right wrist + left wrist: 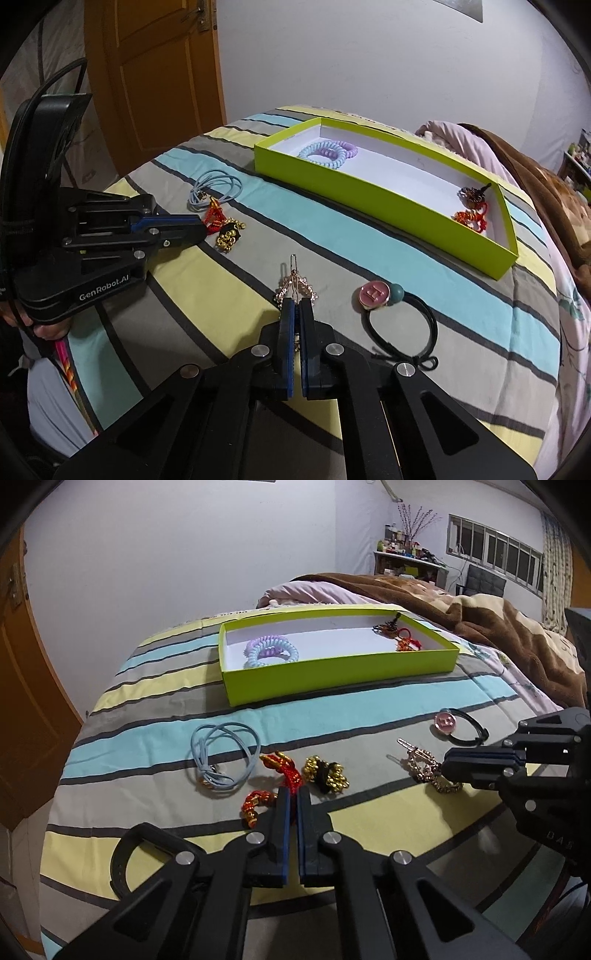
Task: Organize jewelry
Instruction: 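Grasp the gold hairpin with the right tool while the left tool grasps the red knotted charm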
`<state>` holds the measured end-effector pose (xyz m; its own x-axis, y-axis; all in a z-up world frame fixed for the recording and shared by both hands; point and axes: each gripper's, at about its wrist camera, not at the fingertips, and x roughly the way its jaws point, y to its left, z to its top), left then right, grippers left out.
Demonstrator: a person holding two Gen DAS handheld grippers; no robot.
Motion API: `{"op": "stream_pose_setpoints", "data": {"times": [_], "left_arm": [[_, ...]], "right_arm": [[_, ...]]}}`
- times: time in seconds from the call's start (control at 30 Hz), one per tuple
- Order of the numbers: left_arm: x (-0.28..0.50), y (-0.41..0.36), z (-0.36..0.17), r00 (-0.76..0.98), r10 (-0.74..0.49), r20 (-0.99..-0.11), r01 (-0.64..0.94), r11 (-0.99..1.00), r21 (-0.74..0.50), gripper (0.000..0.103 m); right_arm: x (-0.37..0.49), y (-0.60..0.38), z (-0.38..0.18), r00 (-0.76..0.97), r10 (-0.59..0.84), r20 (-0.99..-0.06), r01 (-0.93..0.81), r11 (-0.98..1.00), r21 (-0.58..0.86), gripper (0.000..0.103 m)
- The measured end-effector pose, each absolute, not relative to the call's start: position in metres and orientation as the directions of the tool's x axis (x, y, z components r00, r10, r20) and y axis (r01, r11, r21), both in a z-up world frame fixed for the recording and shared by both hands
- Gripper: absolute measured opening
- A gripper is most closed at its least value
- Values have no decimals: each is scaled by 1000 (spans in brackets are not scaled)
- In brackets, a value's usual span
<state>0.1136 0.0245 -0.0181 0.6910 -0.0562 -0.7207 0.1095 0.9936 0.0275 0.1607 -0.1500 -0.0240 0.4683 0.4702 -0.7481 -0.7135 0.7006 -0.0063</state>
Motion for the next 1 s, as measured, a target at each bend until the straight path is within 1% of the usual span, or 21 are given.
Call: {"op": "stream_pose_setpoints", "data": {"times": [0.43,0.63,0.77,1.0], "left_arm": [[91,29,-6,725,-75,-685,78,997,-26,3],[83,31,-6,725,-75,-685,71,997,-33,3],[82,33,-6,722,-73,-688,60,997,-44,3],[81,35,-6,722,-77,-688,56,997,-52,3]], "right_arm": [[150,-170,-19,486,483,-728,-672,739,42,0],[148,-176,-16,470,499,-728,-675,735,68,0],[154,-169,-15,478,478,-737,-680,732,34,5],[160,-156,-18,453,474,-755,-711,703,15,5]]}}
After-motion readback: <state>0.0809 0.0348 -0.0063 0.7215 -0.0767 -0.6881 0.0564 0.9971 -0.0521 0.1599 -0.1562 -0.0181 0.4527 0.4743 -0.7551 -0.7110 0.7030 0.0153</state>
